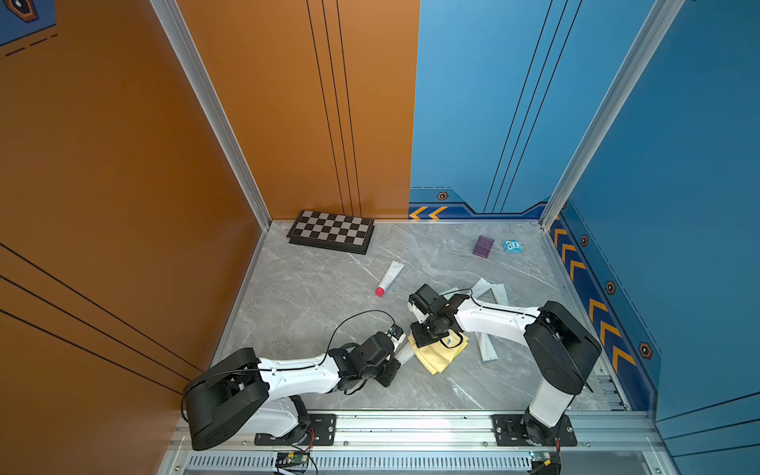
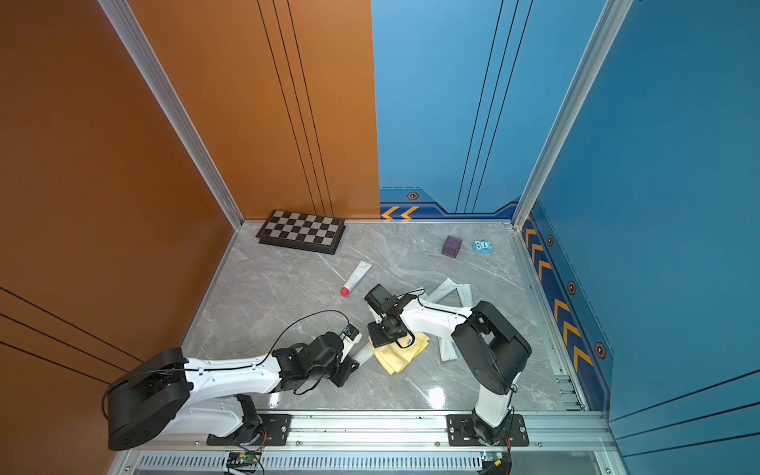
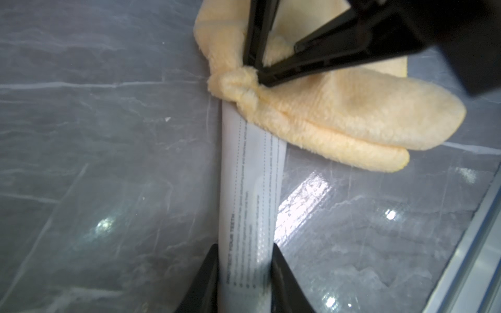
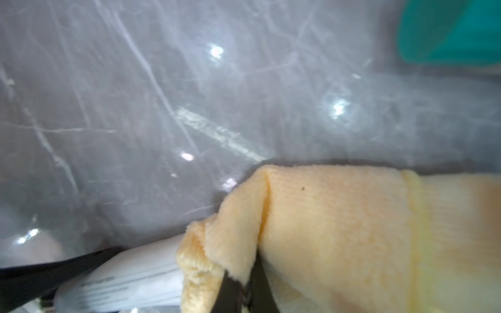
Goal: Wipe the surface of the toothpaste tube
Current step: Wipe the dirt from the toothpaste tube.
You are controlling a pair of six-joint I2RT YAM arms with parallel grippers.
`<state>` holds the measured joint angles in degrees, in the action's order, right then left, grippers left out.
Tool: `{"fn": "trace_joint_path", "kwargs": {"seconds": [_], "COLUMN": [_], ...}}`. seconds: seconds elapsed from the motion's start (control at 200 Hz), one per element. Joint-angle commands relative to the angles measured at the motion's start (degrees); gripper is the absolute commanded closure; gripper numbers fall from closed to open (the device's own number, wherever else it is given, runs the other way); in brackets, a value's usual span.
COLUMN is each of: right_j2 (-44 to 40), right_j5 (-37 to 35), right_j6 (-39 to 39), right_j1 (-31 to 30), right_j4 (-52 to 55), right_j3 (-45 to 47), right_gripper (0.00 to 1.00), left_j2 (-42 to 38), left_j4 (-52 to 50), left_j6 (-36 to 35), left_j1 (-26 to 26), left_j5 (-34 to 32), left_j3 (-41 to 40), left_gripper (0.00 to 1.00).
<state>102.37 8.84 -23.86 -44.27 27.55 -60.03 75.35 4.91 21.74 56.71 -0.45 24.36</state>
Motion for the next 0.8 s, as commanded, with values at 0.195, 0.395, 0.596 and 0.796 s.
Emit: {"fn": "trace_joint_path", "kwargs": {"seconds": [0.195,0.395,0.596,0.796], "right_j2": [0.75,-11.42,-12.25,-6.91], "right_j5": [-7.37,-1.05,6.83,7.85], "right_j6": [-0.20,-0.49,0.39,0.48], "right_j1": [2.57,10.26,10.36,7.08], "right_j4": [11.56,11.57,12.80,12.41], "right_j3": [4.47,4.47,-0.18,-3.98], "right_gripper": [1.00,1.00,1.00,1.00], "left_j2": [1.31,1.15,2.59,4.85], "left_j4": [-4.03,-3.96,-4.03,-4.03], "left_j6": [-0.29,-0.38,-0.82,-1.40], "left_j1": [0.46,0.77,1.51,3.27], "left_j5": [-1.38,-1.42,-1.25,-1.75], "left_j3": [-1.19,-1.20,-0.35,0.67], "left_gripper": [0.75,0.74,0.75,0.78]}}
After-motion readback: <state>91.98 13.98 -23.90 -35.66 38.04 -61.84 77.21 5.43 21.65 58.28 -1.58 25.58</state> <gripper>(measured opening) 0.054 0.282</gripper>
